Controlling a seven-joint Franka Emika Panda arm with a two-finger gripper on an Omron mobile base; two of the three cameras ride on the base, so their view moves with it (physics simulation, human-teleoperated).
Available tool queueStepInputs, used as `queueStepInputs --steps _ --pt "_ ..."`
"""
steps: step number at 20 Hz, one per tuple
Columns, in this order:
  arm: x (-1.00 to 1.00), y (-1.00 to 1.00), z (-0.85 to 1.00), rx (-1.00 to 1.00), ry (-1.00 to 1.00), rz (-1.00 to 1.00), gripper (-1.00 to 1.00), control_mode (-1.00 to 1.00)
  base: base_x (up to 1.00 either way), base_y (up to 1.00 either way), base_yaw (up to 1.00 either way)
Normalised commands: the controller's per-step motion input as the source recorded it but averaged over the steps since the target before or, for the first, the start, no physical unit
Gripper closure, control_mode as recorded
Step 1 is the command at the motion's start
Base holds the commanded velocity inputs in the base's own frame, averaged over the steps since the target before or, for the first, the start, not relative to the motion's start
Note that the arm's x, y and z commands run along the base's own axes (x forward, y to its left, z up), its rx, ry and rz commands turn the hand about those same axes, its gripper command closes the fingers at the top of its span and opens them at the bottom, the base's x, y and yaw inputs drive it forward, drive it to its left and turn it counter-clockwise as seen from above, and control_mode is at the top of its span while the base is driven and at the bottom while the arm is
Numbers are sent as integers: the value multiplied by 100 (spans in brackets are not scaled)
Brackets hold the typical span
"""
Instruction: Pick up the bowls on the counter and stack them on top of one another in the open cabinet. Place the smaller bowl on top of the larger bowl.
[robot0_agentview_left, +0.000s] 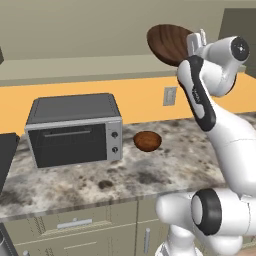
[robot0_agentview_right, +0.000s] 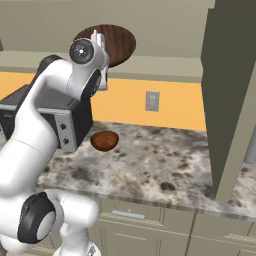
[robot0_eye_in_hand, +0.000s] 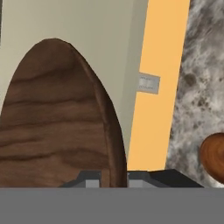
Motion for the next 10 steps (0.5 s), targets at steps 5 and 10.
queueStepInputs --steps 5,10 --pt "43 15 0 -1 1 0 100 -100 0 0 0" --pt "37 12 0 -5 7 0 100 -100 0 0 0"
